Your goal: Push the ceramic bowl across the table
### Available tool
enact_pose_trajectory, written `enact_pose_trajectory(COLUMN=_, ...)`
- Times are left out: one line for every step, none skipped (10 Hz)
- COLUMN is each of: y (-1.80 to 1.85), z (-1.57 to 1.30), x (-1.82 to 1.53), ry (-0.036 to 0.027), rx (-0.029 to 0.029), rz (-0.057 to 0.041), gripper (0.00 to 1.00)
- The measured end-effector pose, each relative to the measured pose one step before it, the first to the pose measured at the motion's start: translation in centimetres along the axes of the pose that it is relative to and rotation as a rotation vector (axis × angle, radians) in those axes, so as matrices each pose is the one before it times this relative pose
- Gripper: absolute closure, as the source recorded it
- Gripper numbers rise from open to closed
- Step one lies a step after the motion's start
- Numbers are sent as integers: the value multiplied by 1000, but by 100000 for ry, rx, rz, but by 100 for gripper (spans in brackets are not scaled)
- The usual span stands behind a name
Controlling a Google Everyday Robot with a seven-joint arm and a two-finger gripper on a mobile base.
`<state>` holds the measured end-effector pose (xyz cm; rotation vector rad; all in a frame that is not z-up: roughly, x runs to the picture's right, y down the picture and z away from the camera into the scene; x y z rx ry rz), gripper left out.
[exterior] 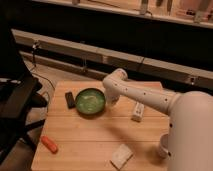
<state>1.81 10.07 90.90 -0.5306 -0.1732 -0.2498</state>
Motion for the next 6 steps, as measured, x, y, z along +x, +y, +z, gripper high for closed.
enact_pose_trajectory(y=-118, z=53, x=-354, ry=-71, rx=90, rz=-304, gripper=100)
enact_pose_trajectory(y=-96, z=-353, x=165, ry=-111, rx=296, rz=-252, gripper=100)
enact_pose_trajectory(y=214, z=-134, x=390, ry=-4, rx=-336, rz=-622, gripper=100)
enact_pose_trajectory(y=149, z=-68, x=426, ry=65, rx=-129, rz=-117, gripper=100)
enact_pose_trajectory(y=-114, z=66, x=-251, ry=8, rx=22, rz=-482, gripper=100)
enact_pose_trajectory(y=-235, z=164, x=-525, ry=30, rx=40, rz=-458, gripper=100)
